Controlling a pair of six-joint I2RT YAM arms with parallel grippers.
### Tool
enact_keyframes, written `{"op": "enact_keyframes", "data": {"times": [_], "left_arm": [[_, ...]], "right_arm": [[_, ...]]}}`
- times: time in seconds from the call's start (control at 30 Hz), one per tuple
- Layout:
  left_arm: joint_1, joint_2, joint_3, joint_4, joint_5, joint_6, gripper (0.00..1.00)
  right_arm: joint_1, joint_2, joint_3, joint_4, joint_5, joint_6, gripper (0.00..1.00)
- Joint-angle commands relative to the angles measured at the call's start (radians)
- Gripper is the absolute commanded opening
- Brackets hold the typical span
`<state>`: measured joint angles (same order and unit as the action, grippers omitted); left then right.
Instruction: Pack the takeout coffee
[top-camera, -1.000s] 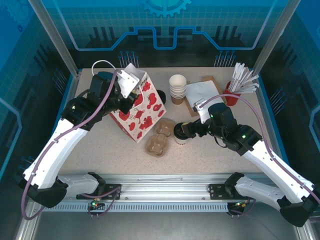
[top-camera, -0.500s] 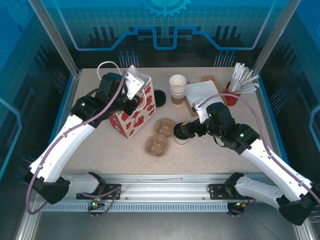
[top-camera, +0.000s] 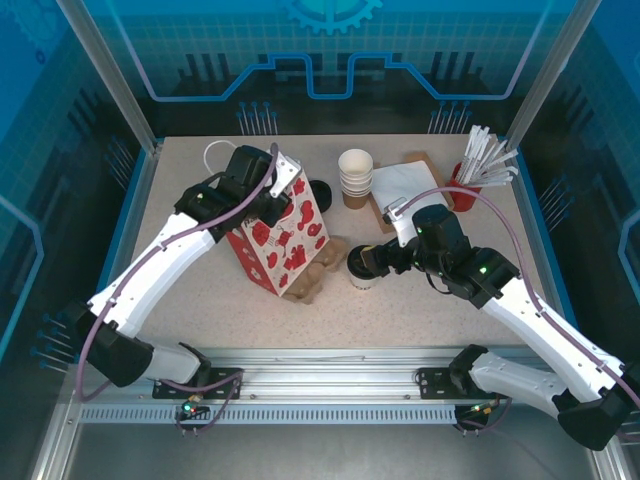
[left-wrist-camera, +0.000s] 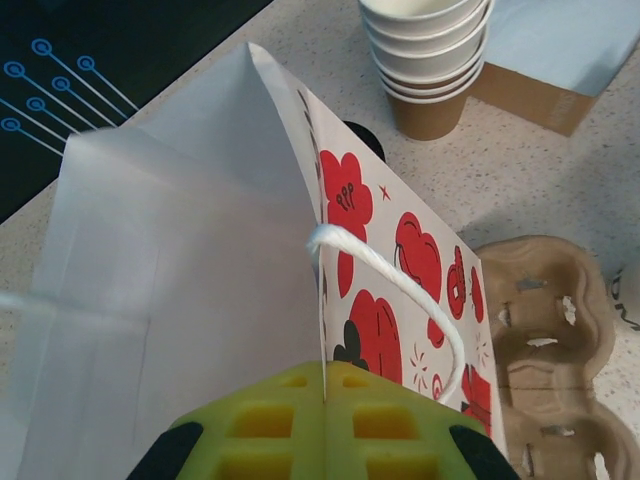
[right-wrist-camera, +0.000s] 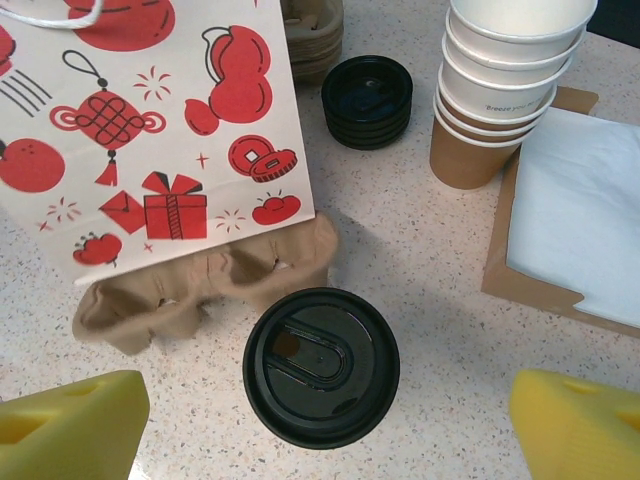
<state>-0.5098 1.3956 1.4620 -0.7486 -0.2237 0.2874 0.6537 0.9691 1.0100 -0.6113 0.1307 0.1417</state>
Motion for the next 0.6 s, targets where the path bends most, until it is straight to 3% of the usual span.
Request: {"op": "enact_keyframes", "data": {"times": [0.0, 0.23, 0.57], "left_arm": [[0.009, 0.011, -0.007, 0.049, -0.022, 0.001, 0.00], [0.030, -0.028, 0.003, 0.070, 0.041, -0.025, 0.00], [0.040, 0.013, -0.046, 0.095, -0.025, 0.012, 0.00]], "right_arm": [[-0.009, 0.006, -0.016, 0.015, -0.009, 0.015, 0.95], [-0.009, 0.008, -0.025, 0.016, -0.006, 0.017, 0.95], [-0.010, 0.020, -0.022, 0.022, -0.017, 0.019, 0.94]]}}
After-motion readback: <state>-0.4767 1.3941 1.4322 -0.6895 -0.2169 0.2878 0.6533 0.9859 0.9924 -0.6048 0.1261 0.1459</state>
